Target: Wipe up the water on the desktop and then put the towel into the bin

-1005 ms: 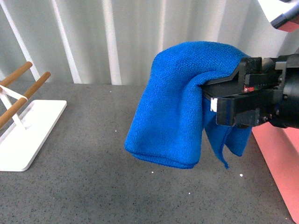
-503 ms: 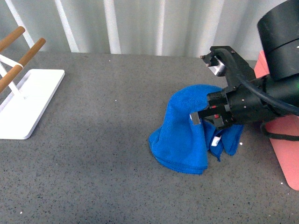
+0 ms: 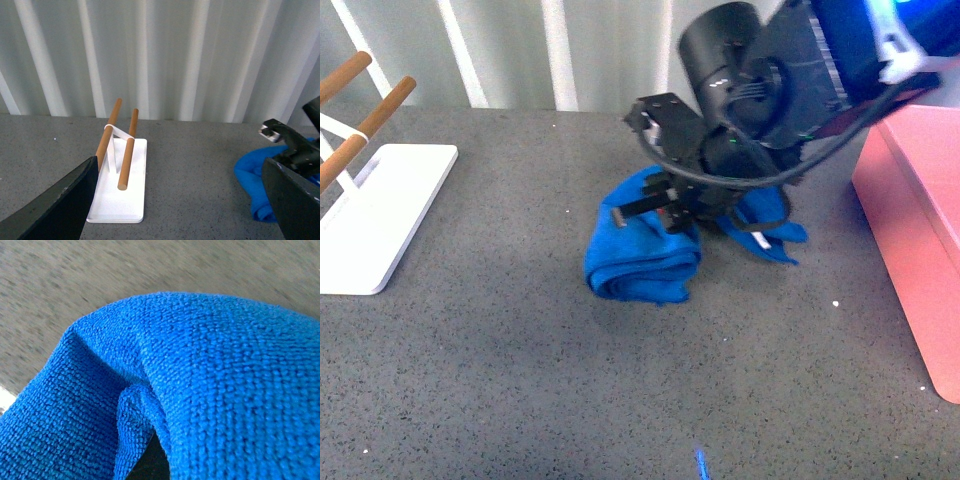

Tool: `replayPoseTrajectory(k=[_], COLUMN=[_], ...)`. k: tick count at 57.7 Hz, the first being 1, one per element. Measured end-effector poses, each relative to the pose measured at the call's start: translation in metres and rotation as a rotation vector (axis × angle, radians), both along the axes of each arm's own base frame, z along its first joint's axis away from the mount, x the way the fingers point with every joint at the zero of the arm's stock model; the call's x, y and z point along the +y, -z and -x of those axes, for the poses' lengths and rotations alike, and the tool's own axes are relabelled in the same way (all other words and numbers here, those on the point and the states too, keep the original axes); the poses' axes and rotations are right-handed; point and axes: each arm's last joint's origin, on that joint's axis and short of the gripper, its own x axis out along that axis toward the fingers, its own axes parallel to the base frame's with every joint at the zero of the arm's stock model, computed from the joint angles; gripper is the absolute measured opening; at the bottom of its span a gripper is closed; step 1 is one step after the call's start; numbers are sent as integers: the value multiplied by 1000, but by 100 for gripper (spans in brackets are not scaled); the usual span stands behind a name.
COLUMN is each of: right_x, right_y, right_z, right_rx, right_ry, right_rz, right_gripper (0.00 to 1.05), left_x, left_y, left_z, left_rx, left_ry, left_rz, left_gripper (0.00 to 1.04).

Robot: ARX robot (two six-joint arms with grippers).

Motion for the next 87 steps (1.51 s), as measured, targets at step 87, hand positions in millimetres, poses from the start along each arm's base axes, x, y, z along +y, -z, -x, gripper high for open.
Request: replayPoseTrajectory(k=[87], right_x=[-240], right_y=[-300], right_z=[110], right_rx=[-447], right_ry=[686], right_rz=[156], right_gripper=[4], left_x=[0], left_y=[0], left_z=[0], left_rx=[-1], left_ry=[0], left_rz=[0], left_gripper=[98])
